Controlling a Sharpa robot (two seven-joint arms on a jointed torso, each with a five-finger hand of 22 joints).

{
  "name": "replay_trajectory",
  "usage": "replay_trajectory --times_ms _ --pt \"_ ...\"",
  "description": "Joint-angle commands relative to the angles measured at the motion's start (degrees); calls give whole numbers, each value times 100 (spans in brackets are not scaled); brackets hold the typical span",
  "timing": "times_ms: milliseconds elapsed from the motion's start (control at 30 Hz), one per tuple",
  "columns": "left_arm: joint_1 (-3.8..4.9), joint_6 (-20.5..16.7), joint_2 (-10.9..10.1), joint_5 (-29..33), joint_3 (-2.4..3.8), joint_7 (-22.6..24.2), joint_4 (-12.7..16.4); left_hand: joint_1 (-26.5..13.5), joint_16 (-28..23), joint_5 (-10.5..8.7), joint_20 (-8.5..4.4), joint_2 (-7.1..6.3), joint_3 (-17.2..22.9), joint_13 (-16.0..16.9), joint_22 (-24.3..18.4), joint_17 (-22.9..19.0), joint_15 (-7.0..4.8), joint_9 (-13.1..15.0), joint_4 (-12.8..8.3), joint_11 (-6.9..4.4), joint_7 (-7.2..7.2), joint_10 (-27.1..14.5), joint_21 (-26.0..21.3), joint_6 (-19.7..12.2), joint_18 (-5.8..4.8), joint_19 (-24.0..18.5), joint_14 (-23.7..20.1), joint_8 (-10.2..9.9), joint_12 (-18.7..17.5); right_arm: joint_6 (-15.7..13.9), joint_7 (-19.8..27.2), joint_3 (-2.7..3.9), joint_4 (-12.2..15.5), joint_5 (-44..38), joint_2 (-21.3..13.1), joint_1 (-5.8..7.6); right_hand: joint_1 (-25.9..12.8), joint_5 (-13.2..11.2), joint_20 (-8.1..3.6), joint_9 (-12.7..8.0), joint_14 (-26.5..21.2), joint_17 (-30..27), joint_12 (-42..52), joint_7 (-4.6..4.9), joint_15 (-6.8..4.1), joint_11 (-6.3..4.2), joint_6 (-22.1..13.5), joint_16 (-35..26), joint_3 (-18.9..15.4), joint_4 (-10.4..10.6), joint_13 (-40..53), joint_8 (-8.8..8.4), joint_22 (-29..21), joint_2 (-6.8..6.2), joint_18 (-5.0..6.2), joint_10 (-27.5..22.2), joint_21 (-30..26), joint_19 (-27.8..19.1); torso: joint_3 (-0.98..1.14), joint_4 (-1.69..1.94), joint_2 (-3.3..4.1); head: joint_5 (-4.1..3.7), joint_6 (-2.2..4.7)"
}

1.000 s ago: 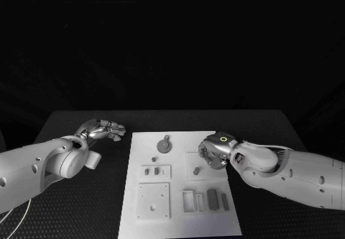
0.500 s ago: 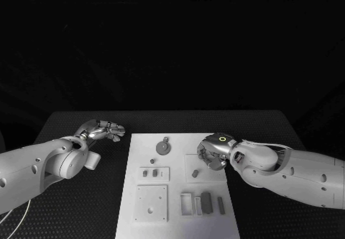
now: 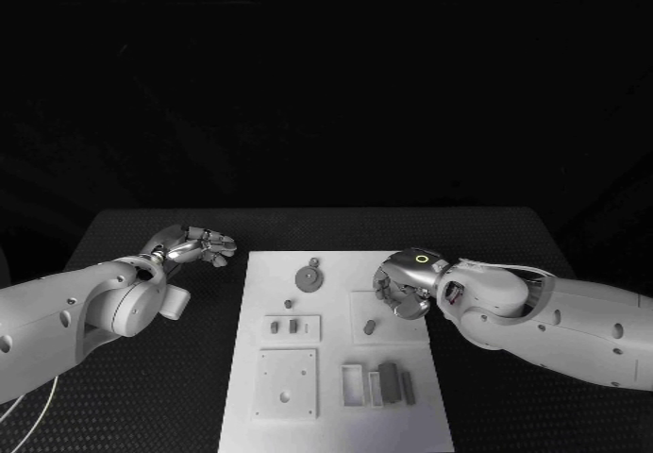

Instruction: Assemble the parts on the task board

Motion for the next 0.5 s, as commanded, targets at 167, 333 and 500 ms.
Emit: replay_trajectory --times_ms 167,333,500 --pt "-1 53 7 16 3 33 -6 -24 -31 3 -1 -7 -27 -7 10 10 15 -7 -1 5 8 -53 -22 -53 24 27 42 26 -29 189 176 51 97 287 -75 34 -61 46 -17 10 0 16 -38 12 -35 -126 23 -12 -2 -45 1 30 59 19 189 682 4 28 -1 -2 -3 2 -8" --pt "-1 54 16 12 3 33 -18 -23 -32 3 -1 -9 -27 -8 10 14 15 -8 -1 6 8 -54 -23 -55 23 28 42 26 -29 244 197 110 178 477 -137 87 -77 70 -17 16 0 24 -52 13 -35 -125 21 -19 -11 -61 5 24 60 32 189 686 3 28 1 -1 -2 9 -6" --pt "-1 56 16 12 3 33 -29 -23 -34 3 -2 -10 -27 -8 11 16 14 -8 -2 6 8 -55 -24 -56 23 29 42 26 -29 262 222 174 258 600 -215 122 -95 104 -19 24 -1 34 -70 15 -34 -124 18 -28 -26 -84 12 17 60 49 189 691 1 28 1 0 -2 15 -13"
